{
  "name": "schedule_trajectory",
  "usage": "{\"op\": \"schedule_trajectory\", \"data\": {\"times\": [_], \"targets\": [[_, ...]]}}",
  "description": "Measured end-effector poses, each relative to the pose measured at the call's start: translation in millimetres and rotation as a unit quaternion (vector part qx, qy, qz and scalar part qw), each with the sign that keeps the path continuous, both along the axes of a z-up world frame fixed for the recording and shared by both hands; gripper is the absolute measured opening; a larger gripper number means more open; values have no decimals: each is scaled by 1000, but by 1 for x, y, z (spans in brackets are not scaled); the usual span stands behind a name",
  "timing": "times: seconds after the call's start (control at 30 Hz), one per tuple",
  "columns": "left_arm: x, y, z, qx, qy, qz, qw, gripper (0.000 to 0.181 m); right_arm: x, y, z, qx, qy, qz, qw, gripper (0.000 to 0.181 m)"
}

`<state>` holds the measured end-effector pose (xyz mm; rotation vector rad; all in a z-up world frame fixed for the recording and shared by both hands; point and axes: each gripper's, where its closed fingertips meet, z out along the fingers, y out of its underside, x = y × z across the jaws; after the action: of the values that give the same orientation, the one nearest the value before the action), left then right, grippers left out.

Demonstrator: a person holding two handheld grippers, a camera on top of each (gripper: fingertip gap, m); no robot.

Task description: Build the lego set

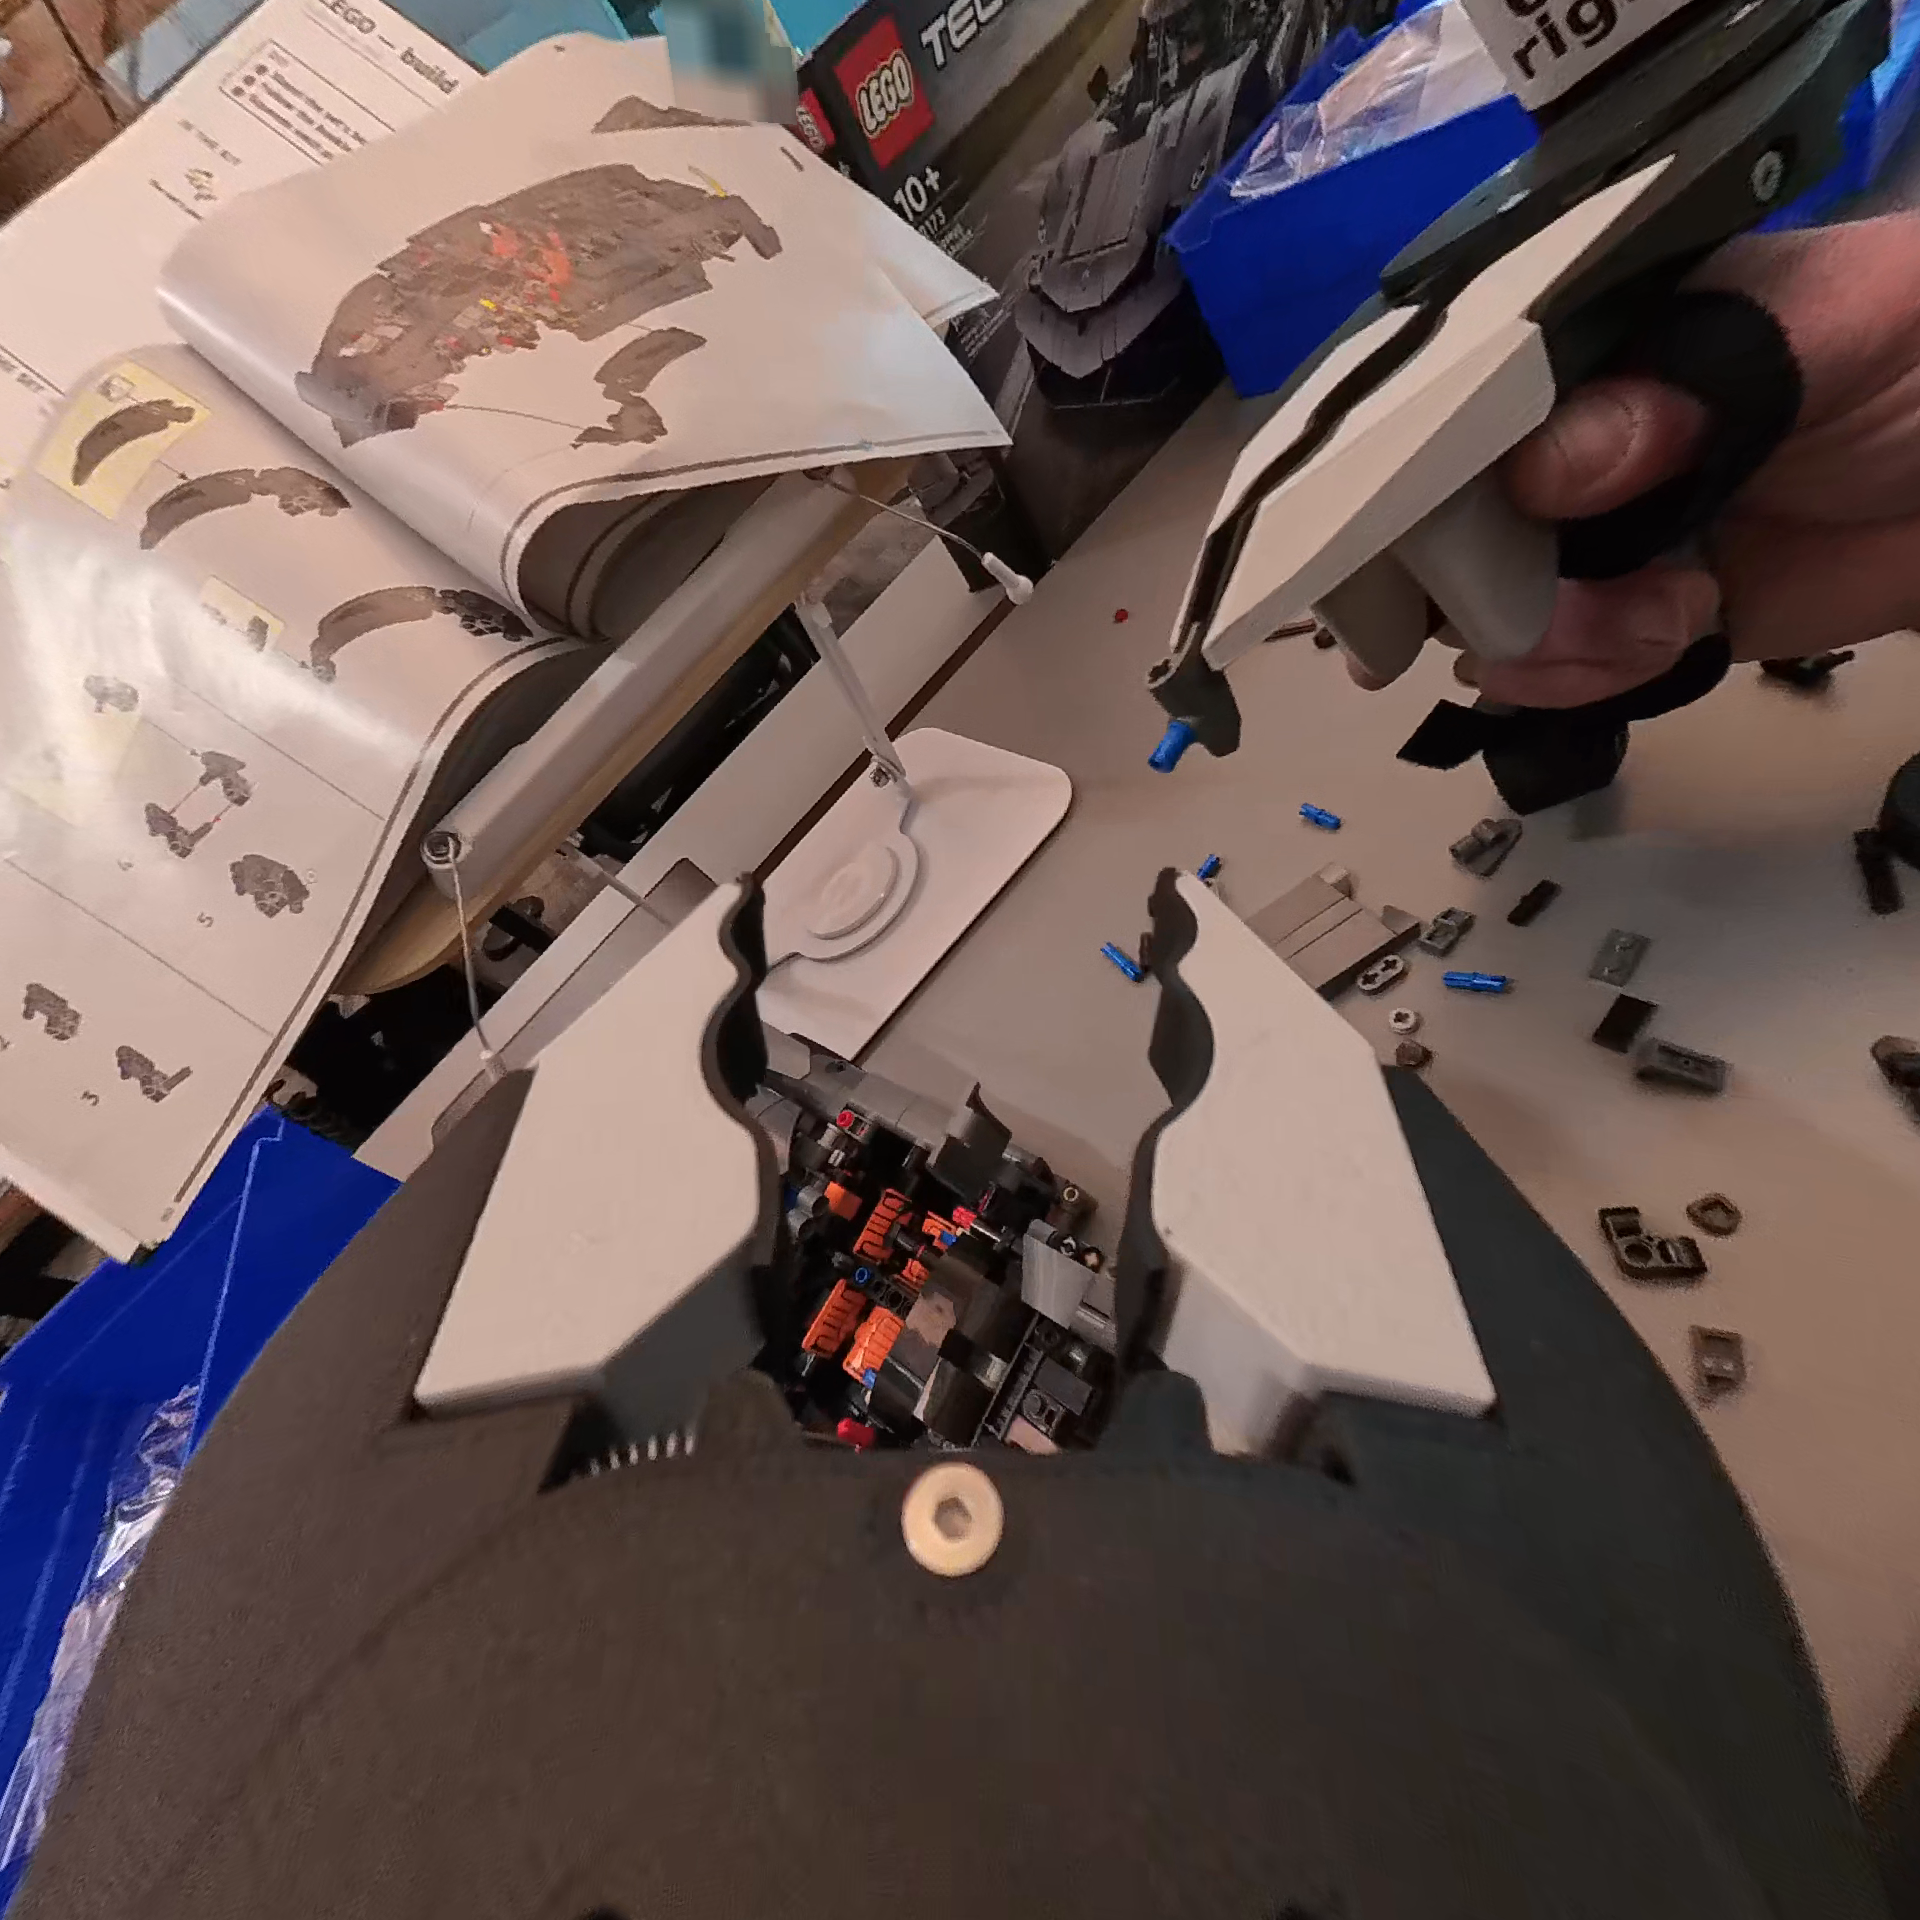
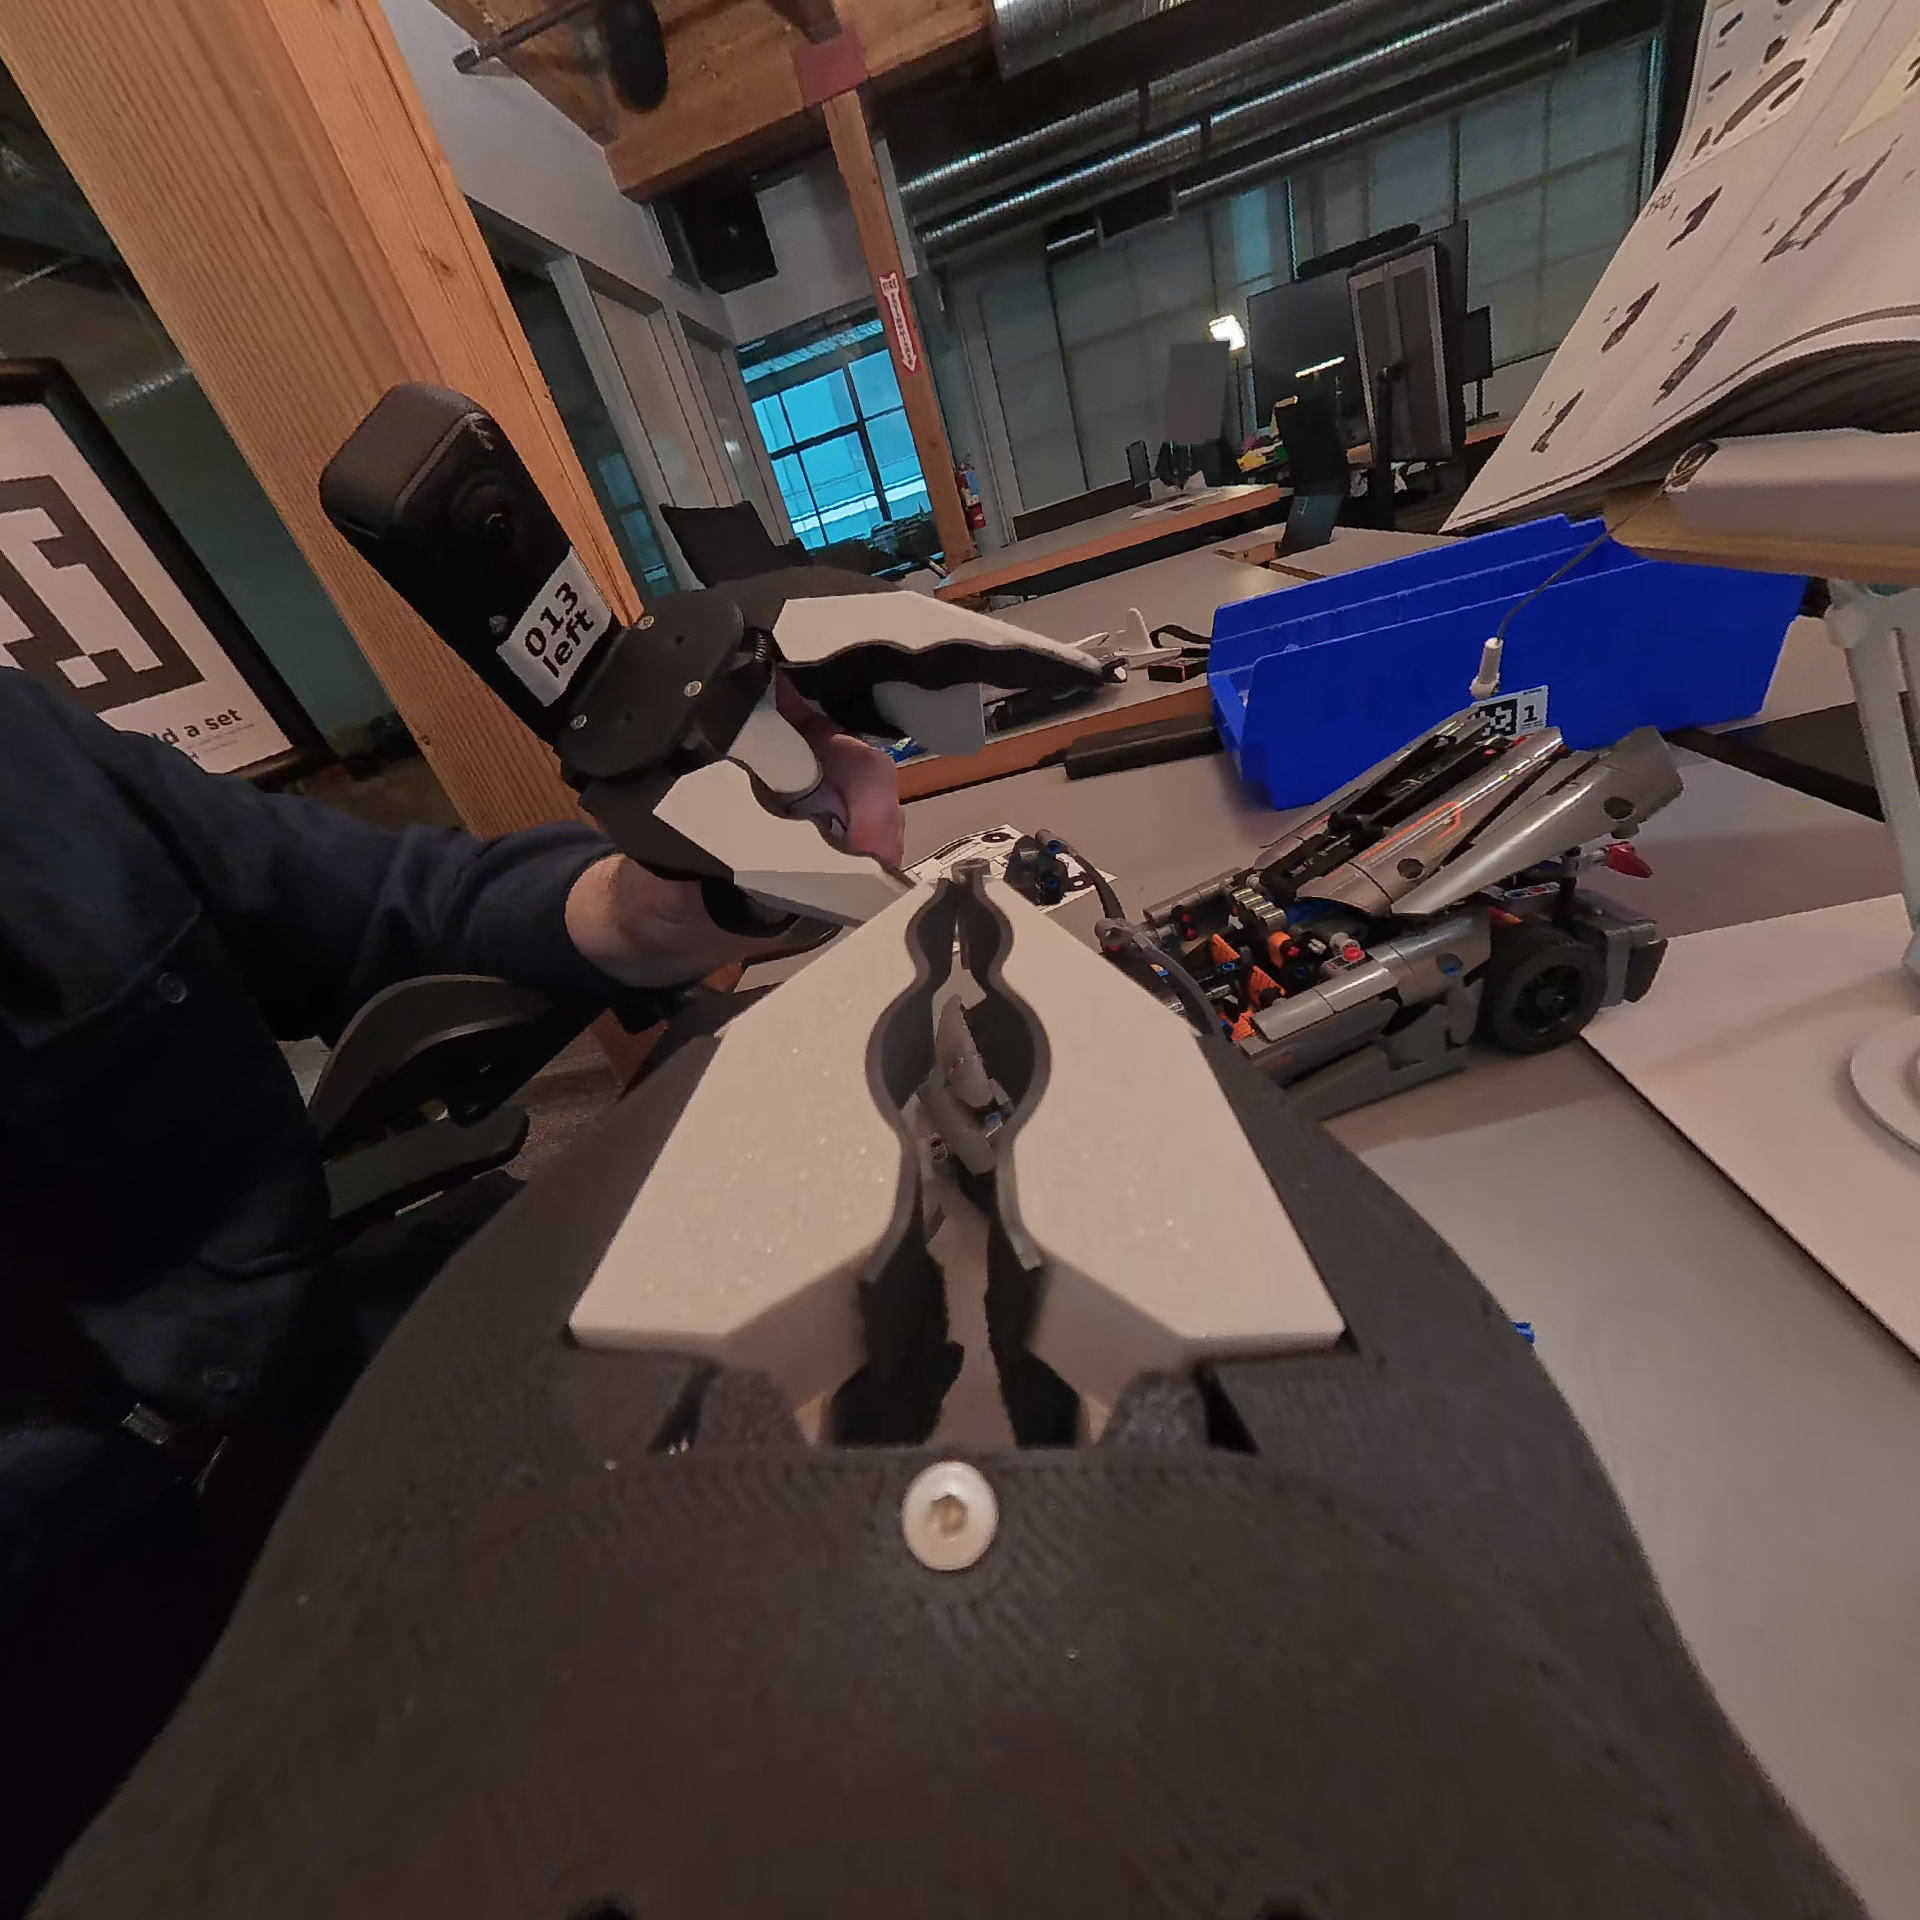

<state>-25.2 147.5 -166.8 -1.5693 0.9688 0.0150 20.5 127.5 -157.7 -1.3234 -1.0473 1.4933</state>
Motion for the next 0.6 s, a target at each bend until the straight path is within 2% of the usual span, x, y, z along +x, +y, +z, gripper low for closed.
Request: {"op": "schedule_trajectory", "data": {"times": [0.13, 0.43, 0.6], "targets": [[-1, 2, -9, -15, 12, 0, 1000, 54, 0, 0, -1, 1, -2, -1, 1000, 0], [-3, 4, -9, -5, 9, 1, 1000, 39, 2, 3, 1, 3, 0, -7, 1000, 0], [-2, 5, -11, -8, 2, -7, 1000, 43, 3, 4, 2, 4, 1, -10, 1000, 0]]}}
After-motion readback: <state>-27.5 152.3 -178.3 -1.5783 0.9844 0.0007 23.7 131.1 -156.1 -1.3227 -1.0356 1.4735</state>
